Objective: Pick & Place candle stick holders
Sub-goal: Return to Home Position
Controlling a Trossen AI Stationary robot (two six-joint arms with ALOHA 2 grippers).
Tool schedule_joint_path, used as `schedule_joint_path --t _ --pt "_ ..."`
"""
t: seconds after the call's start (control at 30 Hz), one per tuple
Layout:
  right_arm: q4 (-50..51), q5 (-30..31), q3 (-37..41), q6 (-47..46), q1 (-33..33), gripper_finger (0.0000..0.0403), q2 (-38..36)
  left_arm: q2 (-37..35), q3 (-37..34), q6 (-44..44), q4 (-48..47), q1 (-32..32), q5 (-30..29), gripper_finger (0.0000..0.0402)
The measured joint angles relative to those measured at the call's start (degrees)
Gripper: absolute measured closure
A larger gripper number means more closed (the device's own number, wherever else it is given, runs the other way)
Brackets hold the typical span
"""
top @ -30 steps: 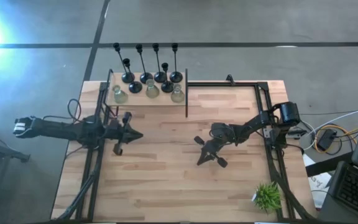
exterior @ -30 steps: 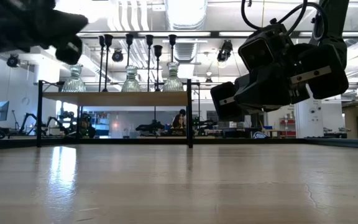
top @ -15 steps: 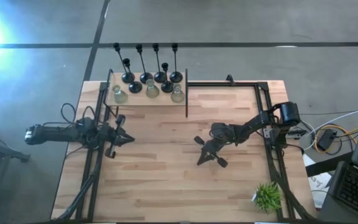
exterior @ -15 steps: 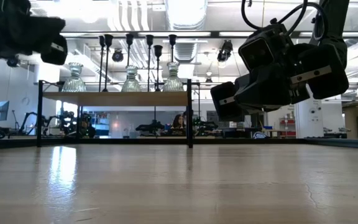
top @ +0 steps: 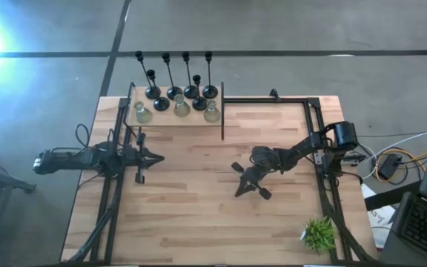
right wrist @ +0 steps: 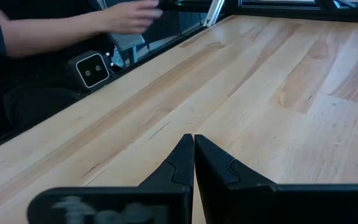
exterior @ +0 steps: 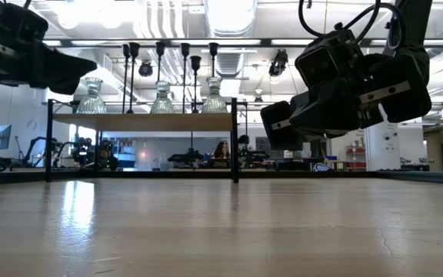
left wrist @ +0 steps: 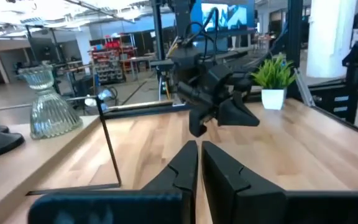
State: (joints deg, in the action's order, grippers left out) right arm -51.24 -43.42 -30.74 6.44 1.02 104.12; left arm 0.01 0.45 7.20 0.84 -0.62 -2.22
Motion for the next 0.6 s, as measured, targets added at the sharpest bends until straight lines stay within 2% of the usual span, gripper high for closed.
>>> schedule_joint_path --t 0.6 --pt "0.0 0.0 0.0 0.0 0.0 0.0394 0.0 1.3 0.2 -1.6 0.5 0.0 -0.2 0.0376"
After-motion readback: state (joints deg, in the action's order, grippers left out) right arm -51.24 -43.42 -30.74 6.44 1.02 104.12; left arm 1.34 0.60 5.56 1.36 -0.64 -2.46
